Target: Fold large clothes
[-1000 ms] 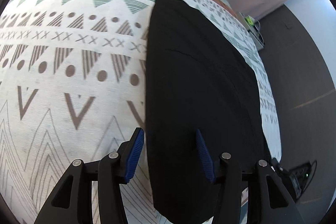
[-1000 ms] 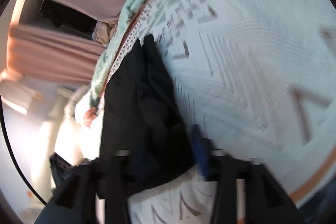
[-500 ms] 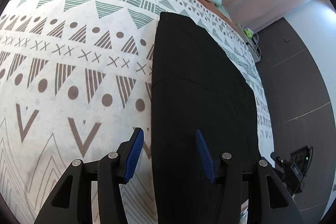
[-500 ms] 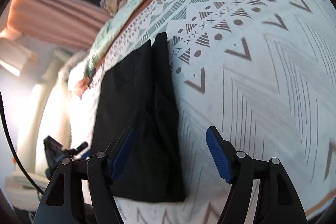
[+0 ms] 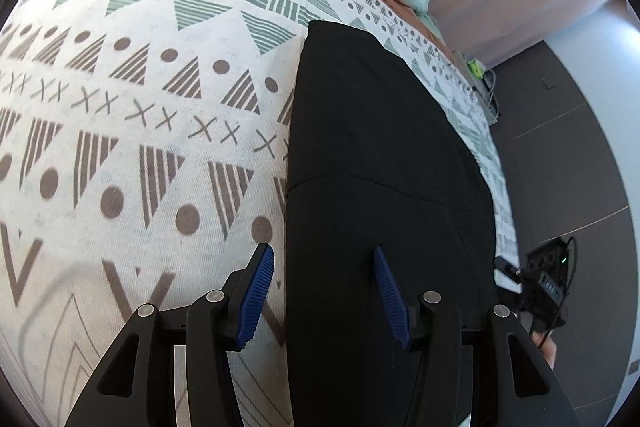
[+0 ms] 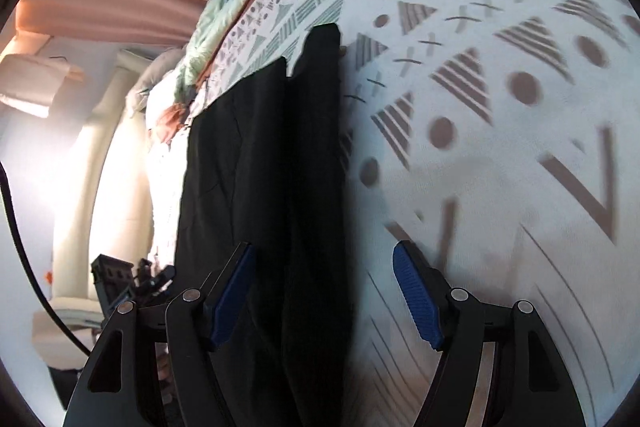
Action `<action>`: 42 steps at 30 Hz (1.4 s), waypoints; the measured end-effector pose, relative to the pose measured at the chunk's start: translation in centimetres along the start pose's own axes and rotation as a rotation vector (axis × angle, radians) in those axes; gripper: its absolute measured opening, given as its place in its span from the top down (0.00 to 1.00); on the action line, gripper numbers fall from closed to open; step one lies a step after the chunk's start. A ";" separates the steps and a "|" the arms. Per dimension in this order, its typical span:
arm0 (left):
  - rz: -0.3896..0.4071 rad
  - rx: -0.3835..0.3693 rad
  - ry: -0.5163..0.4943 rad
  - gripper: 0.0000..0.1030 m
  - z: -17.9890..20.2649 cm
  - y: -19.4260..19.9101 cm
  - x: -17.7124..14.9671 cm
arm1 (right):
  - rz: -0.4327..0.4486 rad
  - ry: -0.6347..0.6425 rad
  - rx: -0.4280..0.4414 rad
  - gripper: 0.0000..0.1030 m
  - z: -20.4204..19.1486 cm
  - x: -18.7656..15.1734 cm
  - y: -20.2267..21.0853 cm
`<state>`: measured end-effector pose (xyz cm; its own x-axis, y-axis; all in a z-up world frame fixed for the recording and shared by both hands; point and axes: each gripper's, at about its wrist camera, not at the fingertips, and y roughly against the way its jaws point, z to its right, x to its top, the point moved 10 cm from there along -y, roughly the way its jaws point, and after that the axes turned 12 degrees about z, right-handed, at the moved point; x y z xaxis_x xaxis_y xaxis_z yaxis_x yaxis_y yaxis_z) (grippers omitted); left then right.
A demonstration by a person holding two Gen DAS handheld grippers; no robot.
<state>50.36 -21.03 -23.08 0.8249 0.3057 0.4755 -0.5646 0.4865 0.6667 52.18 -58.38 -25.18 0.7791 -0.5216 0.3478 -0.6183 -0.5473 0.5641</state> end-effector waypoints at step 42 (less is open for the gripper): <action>0.292 0.063 -0.168 0.81 6.1 17.1 5.4 | 0.117 0.359 0.135 0.84 -25.0 -5.2 4.5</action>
<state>45.02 -16.06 -5.63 0.6148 0.2829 0.7362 -0.7814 0.3449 0.5201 48.00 -41.76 -5.75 0.6743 -0.3368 0.6572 -0.6947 -0.5912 0.4098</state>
